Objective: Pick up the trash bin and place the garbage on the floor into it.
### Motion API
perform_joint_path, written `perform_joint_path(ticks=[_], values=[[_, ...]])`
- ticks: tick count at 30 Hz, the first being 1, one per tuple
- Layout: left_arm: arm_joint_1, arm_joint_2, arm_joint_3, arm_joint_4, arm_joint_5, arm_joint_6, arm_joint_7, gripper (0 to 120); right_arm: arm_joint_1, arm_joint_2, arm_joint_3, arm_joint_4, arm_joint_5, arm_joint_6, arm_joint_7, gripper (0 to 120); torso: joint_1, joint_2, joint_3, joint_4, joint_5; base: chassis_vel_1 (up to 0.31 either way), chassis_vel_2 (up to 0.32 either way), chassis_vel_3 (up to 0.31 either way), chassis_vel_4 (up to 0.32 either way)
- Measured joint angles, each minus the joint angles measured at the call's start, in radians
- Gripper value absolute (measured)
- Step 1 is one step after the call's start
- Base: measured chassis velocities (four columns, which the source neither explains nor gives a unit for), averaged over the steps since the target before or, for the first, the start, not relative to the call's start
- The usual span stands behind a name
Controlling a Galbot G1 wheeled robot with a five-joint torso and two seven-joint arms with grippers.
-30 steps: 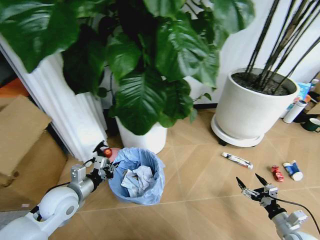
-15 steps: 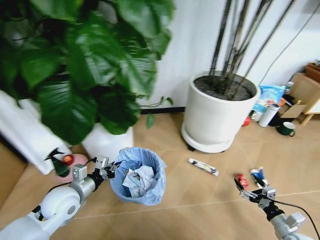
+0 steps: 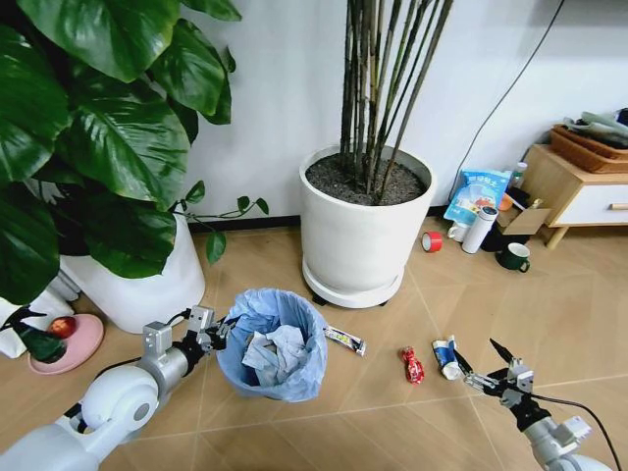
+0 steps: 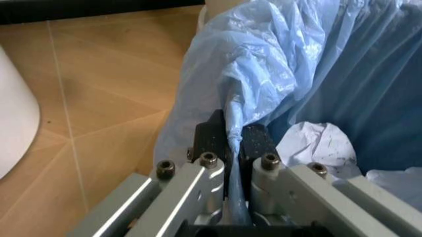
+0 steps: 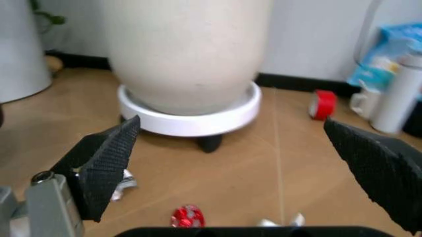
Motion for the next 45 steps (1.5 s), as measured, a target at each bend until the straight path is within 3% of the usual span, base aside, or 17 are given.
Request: perform_joint_path(ticks=[6, 15, 19, 22, 23, 32, 45], values=[[0.0, 0.008, 0.0, -0.007, -0.004, 0.0, -0.001, 0, 0.024, -0.021, -0.012, -0.022, -0.02, 0.024, -0.043, 100, 0.0, 0.0, 0.0, 0.0005, 0.0007, 0.088, 0.055, -0.05, -0.041], [-0.003, 0.02, 0.004, -0.013, -0.013, 0.001, -0.003, 0, 0.091, -0.09, -0.06, -0.061, -0.04, -0.067, -0.164, 100, 0.0, 0.0, 0.0, 0.0002, 0.0007, 0.0, 0.0, 0.0, 0.0], [-0.013, 0.024, 0.009, -0.013, -0.022, 0.002, -0.004, 0, 0.192, -0.149, -0.163, -0.137, -0.094, -0.12, -0.202, 100, 0.0, 0.0, 0.0, -0.0004, 0.0008, 0.0, 0.0, 0.0, 0.0], [-0.021, 0.03, 0.015, -0.006, -0.028, 0.004, -0.004, 0, 0.375, -0.196, -0.338, -0.289, -0.111, -0.155, -0.216, 100, 0.0, 0.0, 0.0, 0.0003, 0.0005, 0.0, 0.0, 0.0, 0.0], [-0.021, 0.03, 0.015, -0.006, -0.028, 0.004, -0.004, 0, 0.375, -0.196, -0.338, -0.289, -0.111, -0.155, -0.216, 100, 0.0, 0.0, 0.0, 0.0003, 0.0005, 0.0, 0.0, 0.0, 0.0], [-0.031, 0.016, 0.017, 0.005, -0.027, 0.006, -0.009, 0, 0.671, -0.132, -0.635, -0.555, -0.2, -0.149, -0.245, 100, 0.0, 0.0, 0.0, -0.0002, 0.0005, 0.0, 0.0, 0.0, 0.0], [-0.029, 0.011, 0.015, 0.005, -0.014, 0.006, -0.007, 0, 0.914, 0.052, -0.815, -0.827, -0.273, -0.12, -0.259, 100, 0.0, 0.0, 0.0, -0.0001, 0.0001, 0.0, 0.0, 0.0, 0.0]])
